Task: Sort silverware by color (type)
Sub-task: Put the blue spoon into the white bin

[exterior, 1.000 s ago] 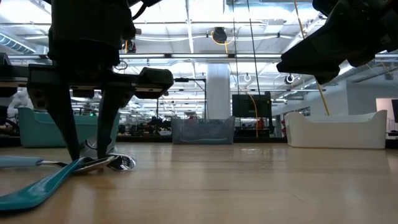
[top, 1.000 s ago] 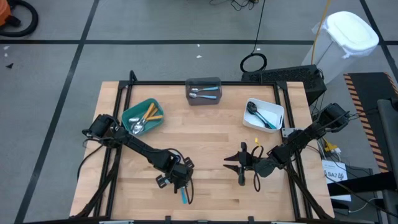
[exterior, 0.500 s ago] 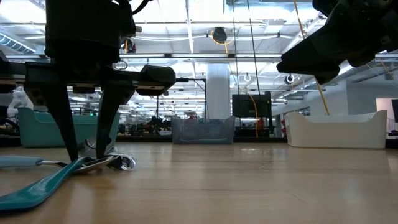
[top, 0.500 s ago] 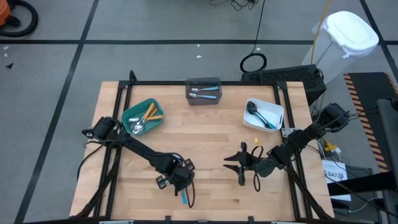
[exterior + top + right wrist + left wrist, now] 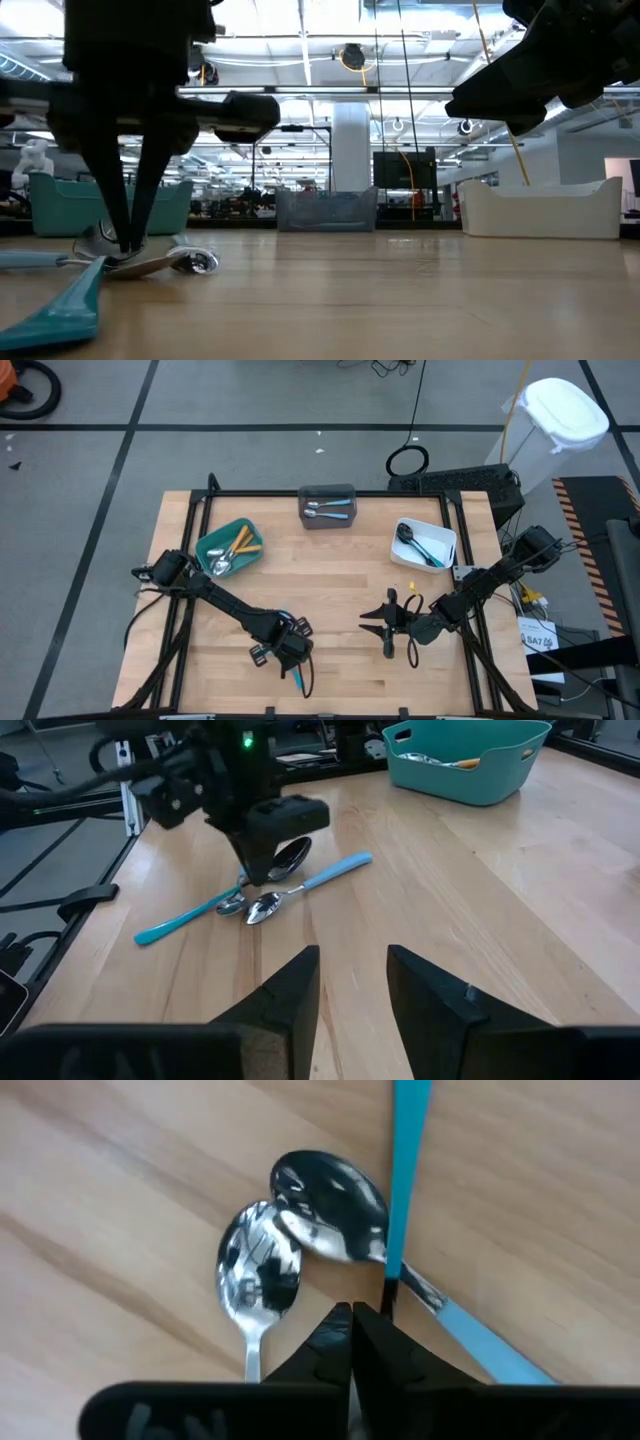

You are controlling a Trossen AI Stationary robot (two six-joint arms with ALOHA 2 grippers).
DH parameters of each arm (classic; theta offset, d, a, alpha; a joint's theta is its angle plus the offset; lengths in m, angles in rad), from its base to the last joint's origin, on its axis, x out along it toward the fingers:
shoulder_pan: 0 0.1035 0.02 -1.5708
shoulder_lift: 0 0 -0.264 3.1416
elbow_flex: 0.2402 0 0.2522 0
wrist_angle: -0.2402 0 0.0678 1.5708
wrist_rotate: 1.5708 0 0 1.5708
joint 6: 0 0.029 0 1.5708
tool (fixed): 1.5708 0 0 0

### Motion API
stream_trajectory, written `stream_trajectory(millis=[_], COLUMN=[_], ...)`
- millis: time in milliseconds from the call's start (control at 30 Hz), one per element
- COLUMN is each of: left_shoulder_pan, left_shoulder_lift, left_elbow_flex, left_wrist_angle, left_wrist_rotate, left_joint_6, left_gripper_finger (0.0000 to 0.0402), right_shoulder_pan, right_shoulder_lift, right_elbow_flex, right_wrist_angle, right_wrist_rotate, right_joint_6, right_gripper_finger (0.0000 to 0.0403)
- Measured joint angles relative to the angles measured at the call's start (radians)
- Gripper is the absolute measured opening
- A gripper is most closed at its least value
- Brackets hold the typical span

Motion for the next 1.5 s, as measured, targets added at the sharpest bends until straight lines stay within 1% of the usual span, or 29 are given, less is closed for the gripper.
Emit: stream_trajectory(millis=[133, 233, 400, 467, 900, 967, 1133, 1233, 1500], left_shoulder_pan=[0.0, 0.0, -0.015, -0.024, -0.067, -0.069, -0.076, -0.082, -0.084], left_shoulder_lift=[0.006, -0.001, -0.009, -0.009, -0.007, -0.007, -0.007, -0.003, 0.02], left_elbow_flex=[-0.001, 0.0, 0.046, 0.049, 0.041, 0.041, 0.041, 0.041, 0.04], left_wrist_angle=[-0.01, -0.015, -0.099, -0.115, -0.076, -0.076, -0.073, -0.068, -0.071], left_wrist_rotate=[-0.026, -0.041, -0.069, -0.074, -0.087, -0.088, -0.096, -0.103, -0.134], left_joint_6=[-0.037, -0.109, -0.187, -0.195, -0.221, -0.23, -0.248, -0.244, -0.243], left_gripper_finger=[0.001, 0.001, 0.001, 0.001, 0.0012, 0.0023, 0.0076, 0.0097, 0.0102], right_shoulder_pan=[0.0, 0.0, 0.0, 0.0, 0.0, 0.0, 0.0, 0.0, 0.0], right_shoulder_lift=[0.0, 0.0, 0.0, 0.0, 0.0, 0.0, 0.0, 0.0, 0.0], right_elbow_flex=[0.0, 0.0, 0.0, 0.0, 0.0, 0.0, 0.0, 0.0, 0.0], right_wrist_angle=[0.001, 0.0, 0.0, -0.001, -0.001, 0.0, -0.001, -0.001, 0.0], right_wrist_rotate=[0.0, -0.002, -0.003, -0.003, -0.004, -0.004, -0.004, -0.004, -0.004], right_joint_6=[0.004, 0.005, 0.004, 0.004, 0.007, 0.007, 0.006, 0.006, 0.007], right_gripper_finger=[0.0114, 0.0114, 0.0114, 0.0114, 0.0114, 0.0114, 0.0114, 0.0114, 0.0114])
